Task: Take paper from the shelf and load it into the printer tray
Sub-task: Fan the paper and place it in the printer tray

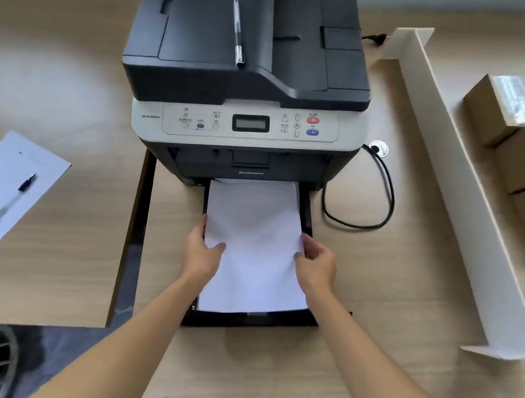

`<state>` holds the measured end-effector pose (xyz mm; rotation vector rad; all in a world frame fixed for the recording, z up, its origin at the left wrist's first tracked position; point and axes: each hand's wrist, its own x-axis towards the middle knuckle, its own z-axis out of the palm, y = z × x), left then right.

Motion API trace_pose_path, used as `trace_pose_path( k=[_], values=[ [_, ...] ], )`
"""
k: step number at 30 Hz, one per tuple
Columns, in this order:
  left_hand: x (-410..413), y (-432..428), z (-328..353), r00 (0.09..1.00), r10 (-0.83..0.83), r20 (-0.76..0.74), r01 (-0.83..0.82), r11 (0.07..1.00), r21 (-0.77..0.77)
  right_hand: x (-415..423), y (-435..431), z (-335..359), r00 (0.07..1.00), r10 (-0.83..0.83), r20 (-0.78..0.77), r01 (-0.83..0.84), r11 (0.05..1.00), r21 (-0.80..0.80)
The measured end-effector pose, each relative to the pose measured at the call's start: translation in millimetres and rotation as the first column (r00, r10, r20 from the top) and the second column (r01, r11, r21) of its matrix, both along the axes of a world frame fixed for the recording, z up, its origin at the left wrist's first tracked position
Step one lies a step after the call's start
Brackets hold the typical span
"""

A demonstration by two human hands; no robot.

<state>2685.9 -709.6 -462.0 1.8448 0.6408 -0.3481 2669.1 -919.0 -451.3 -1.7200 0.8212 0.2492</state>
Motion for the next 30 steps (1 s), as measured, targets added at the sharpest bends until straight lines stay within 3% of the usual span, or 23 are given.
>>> trace_pose_path(
  k=[4, 8, 11, 15, 18, 21, 23, 26, 30],
  values=[
    [19, 2, -11, 0.998, -0.057, 0.011, 0.056, 0.997, 0.059, 17, 3, -20, 0.998, -0.026, 0.051, 0.030, 0.996, -0.079],
    [27, -8, -12, 0.991, -0.118, 0.067, 0.101, 0.970, 0.220, 20, 13, -28, 0.984, 0.141, 0.106, -0.104, 0.950, -0.294],
    [17, -22, -12, 0.979, -0.165, 0.115, 0.100, 0.896, 0.433, 21, 18, -32, 0.955, 0.291, 0.062, -0.220, 0.830, -0.512],
    [-13, -20, -8, 0.965, -0.225, 0.134, 0.122, 0.839, 0.530, 23, 13, -26, 0.906, 0.420, -0.057, -0.327, 0.605, -0.726],
    [-51, -5, -13, 0.953, -0.301, 0.044, 0.220, 0.780, 0.585, 14, 1, -32, 0.884, 0.451, -0.119, -0.375, 0.535, -0.757],
    [-100, 8, -12, 0.931, -0.365, -0.018, 0.284, 0.691, 0.665, -2, -8, -39, 0.803, 0.573, -0.162, -0.474, 0.449, -0.758],
    [-125, 15, -8, 0.926, -0.376, 0.030, 0.266, 0.708, 0.654, -17, -10, -36, 0.807, 0.586, -0.077, -0.447, 0.520, -0.728],
    [-139, 22, 0, 0.931, -0.364, 0.039, 0.272, 0.758, 0.593, -45, -7, -28, 0.915, 0.400, 0.058, -0.287, 0.744, -0.603],
    [-122, 13, 8, 0.960, -0.276, -0.041, 0.259, 0.828, 0.497, -71, -1, -23, 0.941, 0.335, 0.047, -0.270, 0.826, -0.495]
  ],
)
